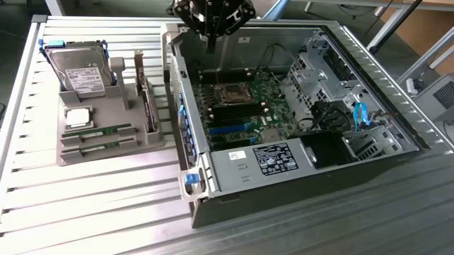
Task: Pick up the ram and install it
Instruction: 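Reach for the ram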
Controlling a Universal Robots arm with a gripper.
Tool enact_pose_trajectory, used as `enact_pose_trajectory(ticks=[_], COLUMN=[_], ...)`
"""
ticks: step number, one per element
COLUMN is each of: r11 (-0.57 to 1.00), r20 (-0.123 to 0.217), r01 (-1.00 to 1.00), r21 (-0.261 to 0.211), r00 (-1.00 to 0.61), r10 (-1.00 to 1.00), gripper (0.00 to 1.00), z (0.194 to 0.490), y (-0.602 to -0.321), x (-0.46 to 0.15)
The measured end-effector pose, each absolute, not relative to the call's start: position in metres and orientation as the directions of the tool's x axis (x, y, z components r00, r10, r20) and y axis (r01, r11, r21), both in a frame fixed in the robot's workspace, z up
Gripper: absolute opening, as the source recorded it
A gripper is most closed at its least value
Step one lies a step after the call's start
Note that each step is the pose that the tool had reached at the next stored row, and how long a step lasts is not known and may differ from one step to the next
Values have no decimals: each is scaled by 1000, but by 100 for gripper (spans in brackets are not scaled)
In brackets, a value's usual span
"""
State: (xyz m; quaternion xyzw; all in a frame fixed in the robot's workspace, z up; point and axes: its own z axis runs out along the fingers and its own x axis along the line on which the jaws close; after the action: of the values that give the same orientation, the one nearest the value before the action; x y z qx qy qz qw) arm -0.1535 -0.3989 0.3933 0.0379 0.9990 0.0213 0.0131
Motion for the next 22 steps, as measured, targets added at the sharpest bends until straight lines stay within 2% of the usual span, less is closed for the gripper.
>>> enact_pose_trajectory(ticks=[22], r11=[996], r20=[-25], r01=[75], r21=[43], r00=[-997], r10=[76], gripper=[9], z=[393], y=[-399], x=[-191])
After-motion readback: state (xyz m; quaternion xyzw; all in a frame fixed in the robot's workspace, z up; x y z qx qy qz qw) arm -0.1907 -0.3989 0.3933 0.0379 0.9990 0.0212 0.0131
